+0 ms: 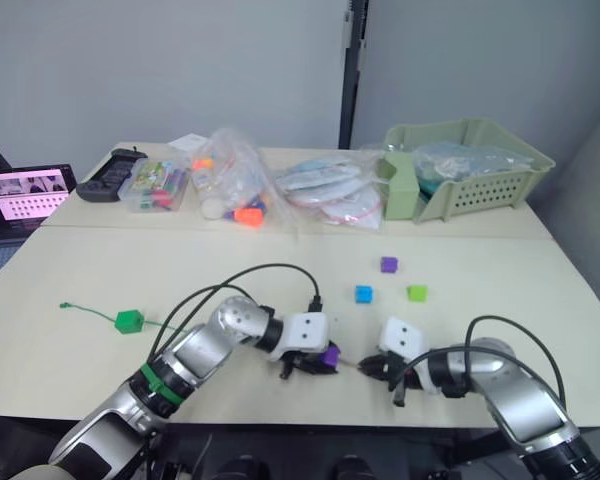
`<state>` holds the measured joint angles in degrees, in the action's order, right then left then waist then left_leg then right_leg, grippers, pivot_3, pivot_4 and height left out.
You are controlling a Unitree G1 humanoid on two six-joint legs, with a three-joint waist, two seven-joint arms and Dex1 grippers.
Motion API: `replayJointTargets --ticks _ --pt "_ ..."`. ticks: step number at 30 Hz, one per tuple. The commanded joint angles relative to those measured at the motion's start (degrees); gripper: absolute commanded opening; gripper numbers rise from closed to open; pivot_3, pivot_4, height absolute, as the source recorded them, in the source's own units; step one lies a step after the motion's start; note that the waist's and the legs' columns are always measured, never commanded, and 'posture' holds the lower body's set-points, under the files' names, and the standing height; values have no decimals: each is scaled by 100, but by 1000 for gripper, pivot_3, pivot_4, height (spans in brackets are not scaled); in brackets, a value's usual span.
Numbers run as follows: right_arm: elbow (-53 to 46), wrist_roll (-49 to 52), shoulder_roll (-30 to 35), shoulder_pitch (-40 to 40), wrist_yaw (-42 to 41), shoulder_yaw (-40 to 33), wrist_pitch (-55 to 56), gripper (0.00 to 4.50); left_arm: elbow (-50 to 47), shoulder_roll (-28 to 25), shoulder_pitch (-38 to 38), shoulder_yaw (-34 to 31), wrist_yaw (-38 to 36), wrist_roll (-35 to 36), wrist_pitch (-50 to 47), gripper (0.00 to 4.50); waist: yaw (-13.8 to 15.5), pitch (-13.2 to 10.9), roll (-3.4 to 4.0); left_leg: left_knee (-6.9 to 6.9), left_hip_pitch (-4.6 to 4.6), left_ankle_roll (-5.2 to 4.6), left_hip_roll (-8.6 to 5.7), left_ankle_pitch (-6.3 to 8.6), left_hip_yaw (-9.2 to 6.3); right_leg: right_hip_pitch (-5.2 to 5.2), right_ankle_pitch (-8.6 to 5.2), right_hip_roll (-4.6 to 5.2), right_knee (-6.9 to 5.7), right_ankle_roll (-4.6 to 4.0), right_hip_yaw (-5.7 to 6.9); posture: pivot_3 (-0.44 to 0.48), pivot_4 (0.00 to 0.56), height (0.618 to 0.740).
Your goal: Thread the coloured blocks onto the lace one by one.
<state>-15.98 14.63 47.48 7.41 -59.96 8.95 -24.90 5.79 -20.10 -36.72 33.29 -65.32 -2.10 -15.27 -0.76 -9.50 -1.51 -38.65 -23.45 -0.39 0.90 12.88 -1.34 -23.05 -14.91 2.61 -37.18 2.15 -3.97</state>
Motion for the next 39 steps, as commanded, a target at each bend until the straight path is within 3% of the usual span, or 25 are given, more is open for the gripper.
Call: replayJointTargets --ticks 1,7,12,16,24,30,38,39 --pt "64 -42 -99 105 -3 24 158 0 -149 -44 70 -57 -25 10 -35 1226 -8 0 0 0 1 0 0 0 0 1 0 0 0 0 0 0 150 740" --pt "-10 -51 -104 261 -127 68 180 0 -261 -364 200 -325 -128 114 -67 1226 -25 0 0 0 2 0 2 0 0 0 0 -1 -2 0 -1 0 150 740" --pt "-297 -54 41 575 -316 223 -65 0 -136 -1627 526 -1025 -712 429 448 1226 -86 1 1 12 11 0 9 0 0 -5 0 -5 -7 -3 -3 0 150 740" --pt "-444 -182 162 875 -382 418 -315 0 702 -2735 741 -1535 -1271 566 1416 1226 -156 1 2 35 29 0 14 0 0 -5 -3 -5 -5 -12 -4 0 150 740" --pt "-414 -205 105 1318 -442 586 -491 0 3285 -3859 251 -1871 -1589 88 2954 1226 -155 3 5 37 28 0 14 0 9 -9 -5 -4 -5 -15 0 0 150 740" --pt "-210 -276 86 1402 -503 622 -383 0 4217 -3995 4 -1846 -1525 -239 3685 1226 -152 5 10 47 29 0 15 0 17 -15 -7 -4 -8 -17 0 0 150 740" --pt "-19 -328 -1 1548 -543 688 -310 0 3877 -3778 84 -2124 -1671 11 3433 1226 -139 6 12 47 29 0 14 0 19 -17 -7 0 -18 -17 0 0 150 740" --pt "-5 -336 -12 1552 -547 698 -301 0 3823 -3751 86 -2187 -1688 70 3369 1726 -134 6 12 46 29 0 13 0 19 -17 -7 1 -18 -17 -1 0 150 740"
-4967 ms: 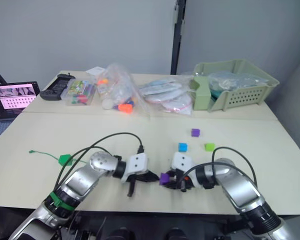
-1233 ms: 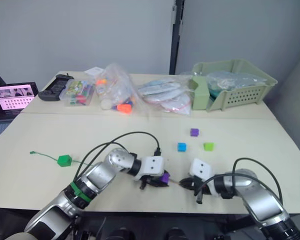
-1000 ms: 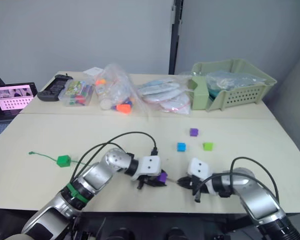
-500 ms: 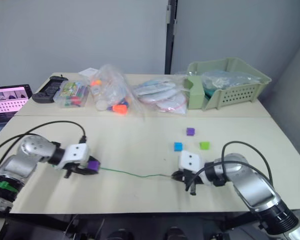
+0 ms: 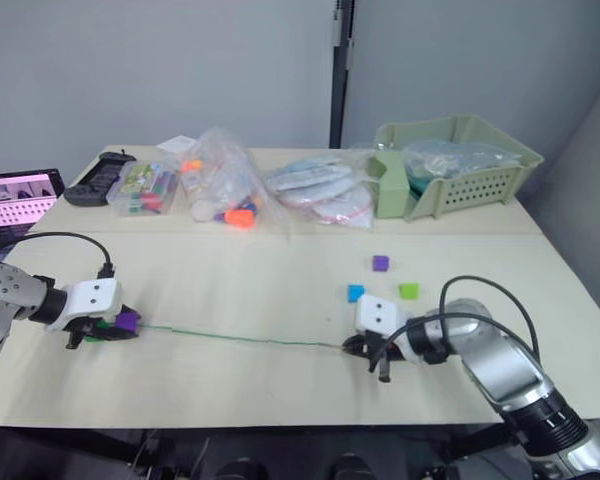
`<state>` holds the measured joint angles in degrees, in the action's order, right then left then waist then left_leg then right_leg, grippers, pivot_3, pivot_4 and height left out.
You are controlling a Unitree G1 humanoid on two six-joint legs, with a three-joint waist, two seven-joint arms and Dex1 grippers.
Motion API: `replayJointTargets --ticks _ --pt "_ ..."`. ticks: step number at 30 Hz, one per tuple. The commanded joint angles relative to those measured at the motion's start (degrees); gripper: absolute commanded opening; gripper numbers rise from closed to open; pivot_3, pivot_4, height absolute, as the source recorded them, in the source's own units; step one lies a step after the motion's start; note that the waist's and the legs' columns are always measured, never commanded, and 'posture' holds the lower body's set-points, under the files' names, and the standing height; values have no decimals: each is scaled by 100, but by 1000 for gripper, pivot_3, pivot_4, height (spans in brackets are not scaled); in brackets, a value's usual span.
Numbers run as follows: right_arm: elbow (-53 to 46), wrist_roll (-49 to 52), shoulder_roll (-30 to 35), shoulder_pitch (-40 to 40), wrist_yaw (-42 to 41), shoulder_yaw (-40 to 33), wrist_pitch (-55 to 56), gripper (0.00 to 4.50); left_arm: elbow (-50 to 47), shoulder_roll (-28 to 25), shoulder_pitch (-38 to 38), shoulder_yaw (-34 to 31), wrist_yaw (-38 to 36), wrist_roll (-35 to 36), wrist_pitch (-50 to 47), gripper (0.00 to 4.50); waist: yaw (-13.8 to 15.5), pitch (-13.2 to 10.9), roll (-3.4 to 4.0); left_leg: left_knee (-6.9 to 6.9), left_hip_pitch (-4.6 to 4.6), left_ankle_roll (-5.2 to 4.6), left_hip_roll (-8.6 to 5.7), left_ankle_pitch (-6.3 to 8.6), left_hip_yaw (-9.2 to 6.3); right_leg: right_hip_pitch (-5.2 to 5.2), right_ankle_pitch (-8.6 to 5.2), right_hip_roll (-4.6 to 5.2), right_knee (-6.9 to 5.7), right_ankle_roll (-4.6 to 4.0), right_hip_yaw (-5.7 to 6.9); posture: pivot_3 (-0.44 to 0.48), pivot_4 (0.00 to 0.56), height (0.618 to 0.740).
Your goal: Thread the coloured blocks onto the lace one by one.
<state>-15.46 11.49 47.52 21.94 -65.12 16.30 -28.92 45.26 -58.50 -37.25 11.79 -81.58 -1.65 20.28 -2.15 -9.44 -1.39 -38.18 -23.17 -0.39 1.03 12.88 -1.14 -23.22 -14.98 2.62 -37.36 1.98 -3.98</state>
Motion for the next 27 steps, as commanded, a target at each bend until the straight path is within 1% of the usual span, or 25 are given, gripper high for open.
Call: replayJointTargets --ticks 1,3,6,8,9,11,13,16,18,19,21,24,25,27 --pt "-42 -31 -23 102 -38 -29 116 0 -219 95 139 -100 -164 118 -337 2281 15 0 -1 0 -1 0 -1 0 0 0 0 1 0 0 0 0 150 740" --pt "-15 -33 -33 114 -52 -24 129 0 -428 79 137 -210 -296 246 -491 2885 23 0 -1 -3 -4 0 -2 0 -1 -1 0 2 0 0 1 0 150 740" --pt "23 -27 -41 135 -75 -32 141 0 -876 91 104 -379 -361 446 -869 3964 38 -2 -4 -4 -12 0 -3 0 -3 -5 0 3 0 0 3 0 150 740" --pt "44 -31 -55 147 -80 -28 142 0 -1178 106 74 -458 -419 592 -1225 4468 49 -5 -8 -5 -14 0 -2 0 -5 -6 0 2 -1 0 4 0 150 740" --pt "57 -33 -55 148 -86 -30 150 0 -1322 107 78 -480 -457 660 -1402 4468 50 -6 -10 -6 -15 0 -2 0 -5 -7 0 2 -1 0 4 0 150 740" --pt "54 -38 -78 161 -79 -13 123 0 -2172 148 135 -533 -552 974 -2027 4468 50 -6 -11 -6 -16 0 -2 0 -5 -8 0 2 -1 0 4 0 150 740" --pt "34 -37 -105 194 -67 15 58 0 -3108 299 303 -530 -477 1283 -2678 4468 65 -7 -11 -6 -17 0 -2 0 -7 -8 0 2 -4 0 4 0 150 740" --pt "15 -100 -215 322 -10 168 -87 0 -4533 907 680 -259 48 1587 -3587 4468 86 -6 -11 -6 -10 0 -7 0 -6 -6 0 11 -16 1 0 0 150 740" --pt "57 -198 -280 422 15 292 -152 0 -5059 1379 817 -48 430 1581 -3944 4468 96 -7 -12 -9 -10 0 -9 0 -8 -6 0 11 -19 1 0 0 150 740" --pt "83 -234 -319 465 32 340 -185 0 -5184 1586 846 29 637 1522 -4052 4468 102 -7 -12 -12 -12 0 -9 0 -10 -7 0 8 -20 1 1 0 150 740" --pt "118 -283 -366 529 54 404 -225 0 -5299 1818 860 153 887 1400 -4166 4468 111 -11 -18 -18 -16 0 -8 0 -15 -8 0 3 -24 1 2 0 150 740" --pt "93 -313 -440 608 90 481 -318 0 -5058 2433 744 622 1471 940 -3968 4468 122 -10 -17 -19 -10 0 -8 0 -15 -9 0 -2 -30 0 0 0 150 740" --pt "60 -306 -450 621 92 488 -355 0 -4987 2606 714 752 1524 887 -3941 4468 130 -10 -17 -20 -9 0 -7 0 -15 -7 0 -2 -27 0 0 0 150 740" --pt "3 -312 -451 622 88 494 -402 0 -4877 2783 698 914 1590 747 -3833 4468 132 -10 -18 -27 -12 0 -10 0 -14 -4 0 0 -26 0 -1 0 150 740"
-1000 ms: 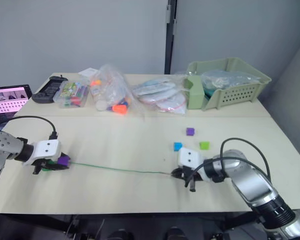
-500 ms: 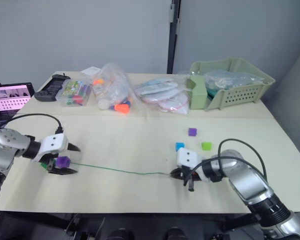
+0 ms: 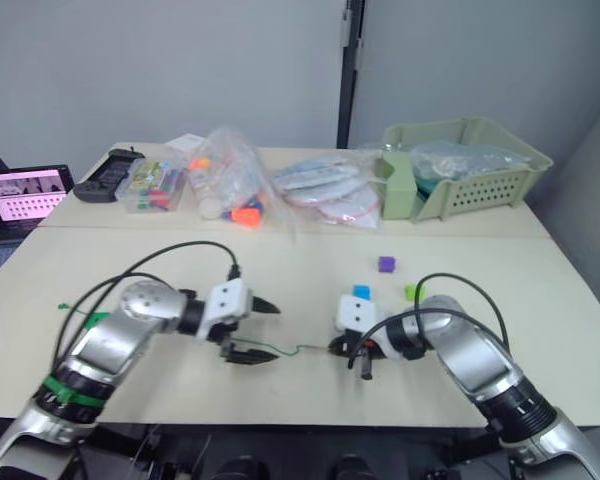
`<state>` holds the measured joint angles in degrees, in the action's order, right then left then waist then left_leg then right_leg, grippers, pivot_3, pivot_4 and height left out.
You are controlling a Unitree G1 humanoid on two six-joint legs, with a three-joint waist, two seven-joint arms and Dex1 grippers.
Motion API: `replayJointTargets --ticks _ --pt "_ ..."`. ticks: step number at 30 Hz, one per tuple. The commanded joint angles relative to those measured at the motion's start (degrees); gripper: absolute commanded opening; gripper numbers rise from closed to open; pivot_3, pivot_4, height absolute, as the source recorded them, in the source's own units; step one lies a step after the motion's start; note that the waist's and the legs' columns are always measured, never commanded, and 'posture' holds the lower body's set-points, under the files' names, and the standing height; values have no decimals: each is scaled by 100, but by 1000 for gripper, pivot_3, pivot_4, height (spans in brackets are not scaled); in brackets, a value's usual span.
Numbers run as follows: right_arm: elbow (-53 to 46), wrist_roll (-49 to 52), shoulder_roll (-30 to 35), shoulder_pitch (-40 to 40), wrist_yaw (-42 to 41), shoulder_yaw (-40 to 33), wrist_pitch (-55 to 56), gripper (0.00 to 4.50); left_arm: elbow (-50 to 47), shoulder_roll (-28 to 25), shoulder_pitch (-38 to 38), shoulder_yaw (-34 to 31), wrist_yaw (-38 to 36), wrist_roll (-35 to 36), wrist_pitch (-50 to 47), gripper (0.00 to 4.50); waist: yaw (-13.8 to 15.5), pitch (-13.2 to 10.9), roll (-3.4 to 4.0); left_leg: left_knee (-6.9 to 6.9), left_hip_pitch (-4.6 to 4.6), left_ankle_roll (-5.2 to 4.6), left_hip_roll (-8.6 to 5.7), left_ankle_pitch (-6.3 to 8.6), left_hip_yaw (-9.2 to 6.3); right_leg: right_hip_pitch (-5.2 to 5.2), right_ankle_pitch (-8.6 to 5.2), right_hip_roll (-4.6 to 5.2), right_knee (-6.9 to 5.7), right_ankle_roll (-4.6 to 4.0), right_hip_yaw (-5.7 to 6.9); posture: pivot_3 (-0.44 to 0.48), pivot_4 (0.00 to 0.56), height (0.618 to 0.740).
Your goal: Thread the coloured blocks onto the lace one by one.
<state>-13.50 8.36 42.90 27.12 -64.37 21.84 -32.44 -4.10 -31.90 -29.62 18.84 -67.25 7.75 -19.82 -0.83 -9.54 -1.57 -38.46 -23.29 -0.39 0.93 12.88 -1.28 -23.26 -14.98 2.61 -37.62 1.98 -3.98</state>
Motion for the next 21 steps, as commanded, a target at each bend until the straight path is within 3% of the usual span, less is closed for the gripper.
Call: replayJointTargets --ticks 1,8,21 --pt "-207 -16 10 111 11 -54 -63 0 102 154 -65 277 157 -254 242 4468 0 0 0 -2 -3 0 0 0 0 -1 0 0 0 0 0 0 150 740" --pt "-267 -22 -7 129 29 -63 -161 0 243 383 -123 400 236 -283 241 4468 -1 0 0 -1 -2 0 0 0 -3 -1 0 0 0 0 1 0 150 740" --pt "-304 -20 20 70 43 -74 -191 0 189 509 -249 432 178 -266 95 271 5 0 0 -6 -4 0 -1 0 -5 0 0 1 0 0 2 0 150 740"
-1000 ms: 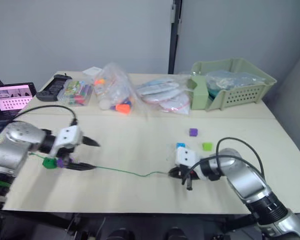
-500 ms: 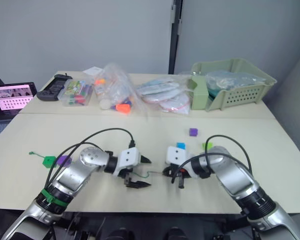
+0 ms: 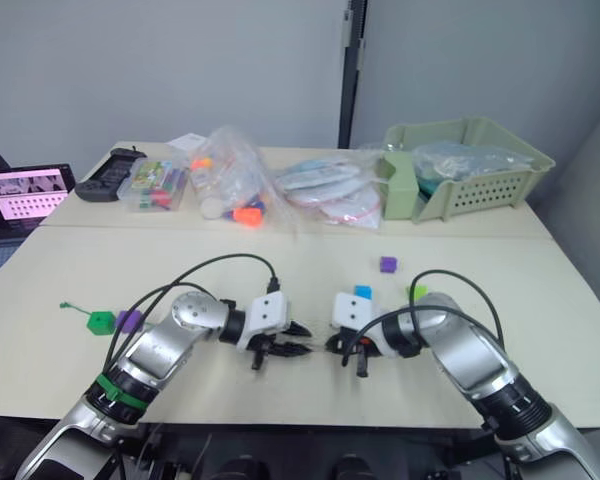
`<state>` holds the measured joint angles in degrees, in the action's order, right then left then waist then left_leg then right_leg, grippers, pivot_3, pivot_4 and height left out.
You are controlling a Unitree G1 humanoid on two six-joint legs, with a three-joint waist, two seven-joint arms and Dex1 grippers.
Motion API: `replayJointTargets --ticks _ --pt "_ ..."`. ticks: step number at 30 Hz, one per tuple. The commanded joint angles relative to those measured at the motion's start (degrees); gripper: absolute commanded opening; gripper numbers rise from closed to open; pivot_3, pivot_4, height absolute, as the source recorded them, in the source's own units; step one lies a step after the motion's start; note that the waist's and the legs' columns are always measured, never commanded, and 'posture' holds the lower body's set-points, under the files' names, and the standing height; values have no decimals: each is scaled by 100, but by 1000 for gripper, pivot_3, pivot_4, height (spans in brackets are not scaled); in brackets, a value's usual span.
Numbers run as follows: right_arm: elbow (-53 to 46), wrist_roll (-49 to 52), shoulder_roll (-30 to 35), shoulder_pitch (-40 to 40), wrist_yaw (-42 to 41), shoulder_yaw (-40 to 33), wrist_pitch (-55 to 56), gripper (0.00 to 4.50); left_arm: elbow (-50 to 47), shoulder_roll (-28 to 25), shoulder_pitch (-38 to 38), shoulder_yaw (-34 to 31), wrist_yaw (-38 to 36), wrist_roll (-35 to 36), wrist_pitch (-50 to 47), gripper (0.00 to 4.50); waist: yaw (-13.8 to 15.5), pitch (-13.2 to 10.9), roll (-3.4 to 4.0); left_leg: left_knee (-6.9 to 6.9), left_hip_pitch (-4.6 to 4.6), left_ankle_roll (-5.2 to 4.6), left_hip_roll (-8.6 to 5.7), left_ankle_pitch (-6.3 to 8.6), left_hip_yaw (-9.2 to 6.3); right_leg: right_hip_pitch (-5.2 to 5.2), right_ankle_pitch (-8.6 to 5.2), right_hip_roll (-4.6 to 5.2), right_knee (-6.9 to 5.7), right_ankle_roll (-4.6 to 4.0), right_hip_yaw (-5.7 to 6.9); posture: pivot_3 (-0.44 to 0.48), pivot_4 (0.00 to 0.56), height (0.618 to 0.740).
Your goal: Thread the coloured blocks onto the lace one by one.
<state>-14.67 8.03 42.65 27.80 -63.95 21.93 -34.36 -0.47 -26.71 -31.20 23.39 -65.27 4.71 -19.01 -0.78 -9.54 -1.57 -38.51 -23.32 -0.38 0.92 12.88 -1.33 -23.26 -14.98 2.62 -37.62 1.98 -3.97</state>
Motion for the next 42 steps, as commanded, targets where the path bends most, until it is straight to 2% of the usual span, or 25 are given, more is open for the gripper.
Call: replayJointTargets --ticks 1,13,16,19,23,26,28,31,34,38,42 --pt "-190 15 49 -2 2 -84 2 0 -180 -11 -91 -24 -20 37 7 9 0 0 0 0 0 0 0 0 0 0 0 0 0 0 0 0 150 740" --pt "-287 7 118 -85 -32 -3 -40 0 -195 49 -101 -90 -36 128 -17 9 3 0 0 0 -1 0 0 0 0 1 0 0 2 0 0 0 150 740" --pt "-346 79 -33 -118 204 -171 -114 0 -207 44 -98 -98 -70 155 -16 9 2 0 0 0 -1 0 0 0 0 1 0 0 2 0 0 0 150 740" --pt "-603 308 -43 -289 390 -559 -430 939 -209 10 -87 -103 -104 157 9 0 9 0 0 0 -2 0 0 0 -1 1 0 0 2 0 0 0 150 740" --pt "-1207 748 -104 -803 1077 -1762 -1321 2422 -210 -51 -71 -111 -134 171 47 0 32 0 0 -3 -9 0 -4 0 -5 1 0 4 5 0 1 0 150 740" --pt "-1640 1048 -330 -1217 1602 -2624 -1887 3322 -207 -83 -54 -104 -136 187 75 0 29 0 0 -7 -8 0 -3 0 -6 3 0 4 4 1 1 0 150 740" --pt "-1922 1184 -569 -1526 2003 -3186 -2211 3322 -172 -98 -29 -102 -142 191 125 0 26 0 0 -6 -8 0 -1 0 -8 5 0 2 4 1 3 0 150 740" --pt "-2068 676 -1200 -2252 3173 -3704 -2249 3322 -66 -117 31 -104 -158 186 269 0 17 0 0 -3 -7 0 -2 0 -6 5 -1 2 5 1 1 0 150 740" --pt "-2012 139 -1854 -2720 4262 -3700 -2046 3322 34 -120 58 -89 -179 177 398 0 11 4 3 2 -4 0 -2 0 -5 6 -1 2 5 2 1 0 150 740" --pt "-1614 -218 -2528 -2414 5174 -3533 -1588 3322 125 -100 88 -57 -182 160 522 0 -95 4 9 5 2 1 0 0 9 -3 -1 3 4 2 -21 0 150 740" --pt "-834 -321 -2797 -1908 5524 -3517 -1122 3322 218 -58 144 -26 -148 111 640 0 -131 5 12 11 8 1 0 0 9 0 -2 -2 2 2 -18 0 150 740"
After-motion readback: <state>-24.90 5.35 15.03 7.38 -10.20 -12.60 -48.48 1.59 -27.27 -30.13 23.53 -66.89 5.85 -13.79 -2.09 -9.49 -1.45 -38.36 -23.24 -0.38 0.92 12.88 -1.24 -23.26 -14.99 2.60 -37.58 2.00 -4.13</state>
